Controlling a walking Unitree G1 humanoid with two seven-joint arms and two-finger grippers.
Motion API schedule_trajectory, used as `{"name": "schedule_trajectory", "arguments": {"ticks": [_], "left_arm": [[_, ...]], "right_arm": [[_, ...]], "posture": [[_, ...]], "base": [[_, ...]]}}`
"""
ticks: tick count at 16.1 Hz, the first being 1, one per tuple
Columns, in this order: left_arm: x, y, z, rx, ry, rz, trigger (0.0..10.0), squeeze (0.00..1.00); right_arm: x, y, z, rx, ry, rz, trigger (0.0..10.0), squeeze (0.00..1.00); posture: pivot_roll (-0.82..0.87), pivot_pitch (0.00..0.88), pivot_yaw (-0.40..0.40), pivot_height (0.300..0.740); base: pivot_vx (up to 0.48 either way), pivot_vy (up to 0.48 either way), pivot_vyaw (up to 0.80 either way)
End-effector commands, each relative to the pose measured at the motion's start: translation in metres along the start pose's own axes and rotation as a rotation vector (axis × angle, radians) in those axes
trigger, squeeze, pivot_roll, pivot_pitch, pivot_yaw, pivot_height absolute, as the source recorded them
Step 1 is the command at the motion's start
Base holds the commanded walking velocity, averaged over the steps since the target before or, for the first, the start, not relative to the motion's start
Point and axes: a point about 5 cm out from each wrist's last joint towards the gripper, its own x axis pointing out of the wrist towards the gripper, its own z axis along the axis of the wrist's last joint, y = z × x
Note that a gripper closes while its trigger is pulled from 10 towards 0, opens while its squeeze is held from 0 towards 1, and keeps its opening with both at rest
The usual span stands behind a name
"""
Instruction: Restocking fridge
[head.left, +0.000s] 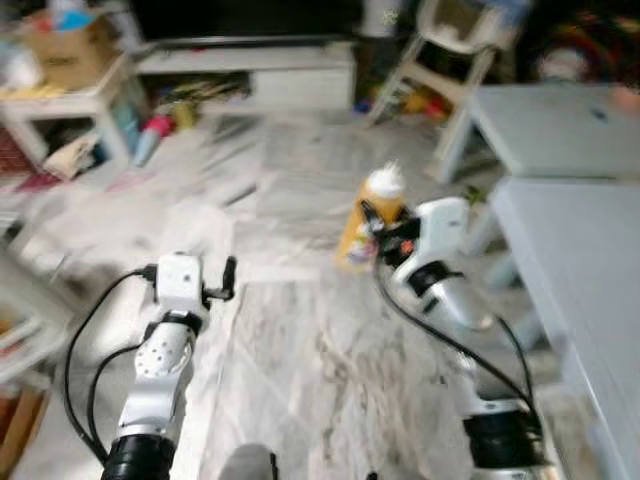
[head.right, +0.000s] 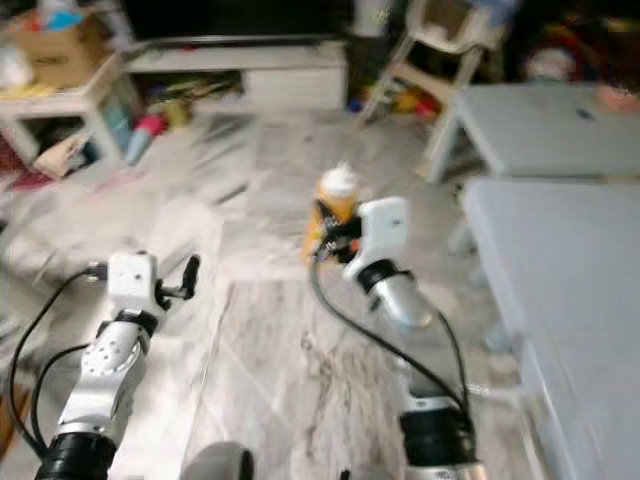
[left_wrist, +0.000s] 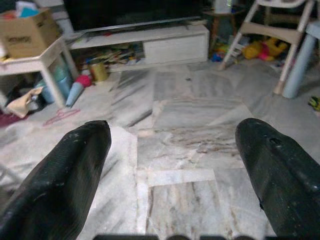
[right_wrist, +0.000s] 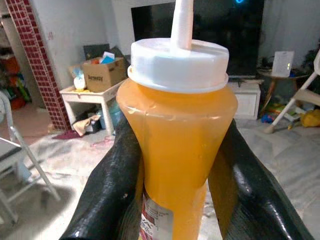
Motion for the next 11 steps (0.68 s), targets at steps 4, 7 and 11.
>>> {"name": "schedule_trajectory", "arguments": {"ticks": [4,7,11], "left_arm": [[0.001,0.007,0.014,0.009,-0.058,0.056,10.0,0.00],[-0.013,0.014,0.015,-0.065,-0.055,0.045,10.0,0.00],[-0.036,0.018,-0.003,-0.026,-0.009,0.102,10.0,0.00]], "right_arm": [[0.001,-0.004,-0.009,-0.015,0.019,-0.001,10.0,0.00],[-0.010,-0.022,-0.016,-0.065,0.049,-0.070,10.0,0.00],[-0.022,-0.023,-0.029,-0.056,0.092,-0.082,10.0,0.00]], "posture": [[-0.03,0.020,-0.013,0.740],[-0.03,0.025,-0.013,0.740],[-0.02,0.029,-0.016,0.740]], "base": [[0.000,0.000,0.80],[0.000,0.000,0.80],[0.000,0.000,0.80]]}}
